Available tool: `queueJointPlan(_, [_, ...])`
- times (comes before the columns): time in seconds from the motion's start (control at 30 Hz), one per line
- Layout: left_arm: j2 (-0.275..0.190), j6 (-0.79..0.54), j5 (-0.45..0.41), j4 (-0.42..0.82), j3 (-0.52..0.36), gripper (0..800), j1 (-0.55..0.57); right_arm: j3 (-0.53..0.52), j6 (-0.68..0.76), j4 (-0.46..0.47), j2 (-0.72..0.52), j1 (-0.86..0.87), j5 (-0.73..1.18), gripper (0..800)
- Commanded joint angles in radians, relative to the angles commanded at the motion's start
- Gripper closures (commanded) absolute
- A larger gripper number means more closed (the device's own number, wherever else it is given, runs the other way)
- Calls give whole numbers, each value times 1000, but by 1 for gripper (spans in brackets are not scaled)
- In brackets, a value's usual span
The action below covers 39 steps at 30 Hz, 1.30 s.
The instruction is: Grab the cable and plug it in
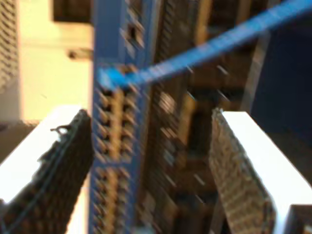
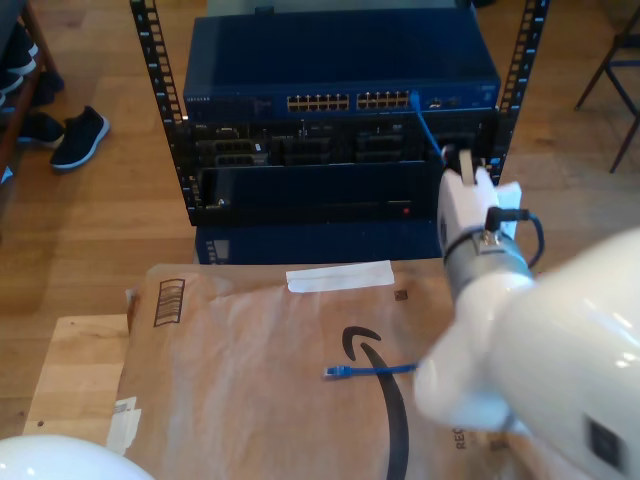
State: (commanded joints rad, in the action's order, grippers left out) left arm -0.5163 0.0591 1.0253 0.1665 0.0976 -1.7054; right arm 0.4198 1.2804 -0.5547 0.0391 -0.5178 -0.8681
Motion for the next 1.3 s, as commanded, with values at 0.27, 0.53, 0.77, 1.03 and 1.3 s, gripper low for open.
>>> queueJointPlan(0.27, [0, 0, 0, 0, 0, 0, 0, -12, -137, 367, -276, 282, 687, 134])
queueJointPlan(0.53, [0, 0, 0, 0, 0, 0, 0, 100, -144, 707, -373, 560, 1115, 1])
queueJointPlan(0.77, [0, 0, 0, 0, 0, 0, 0, 196, -146, 767, -353, 666, 1174, 1])
queueJointPlan(1.03, [0, 0, 0, 0, 0, 0, 0, 198, -212, 961, -410, 853, 1445, 1])
queueJointPlan(1.3, [0, 0, 0, 0, 0, 0, 0, 89, -473, 957, -506, 1114, 1659, 1])
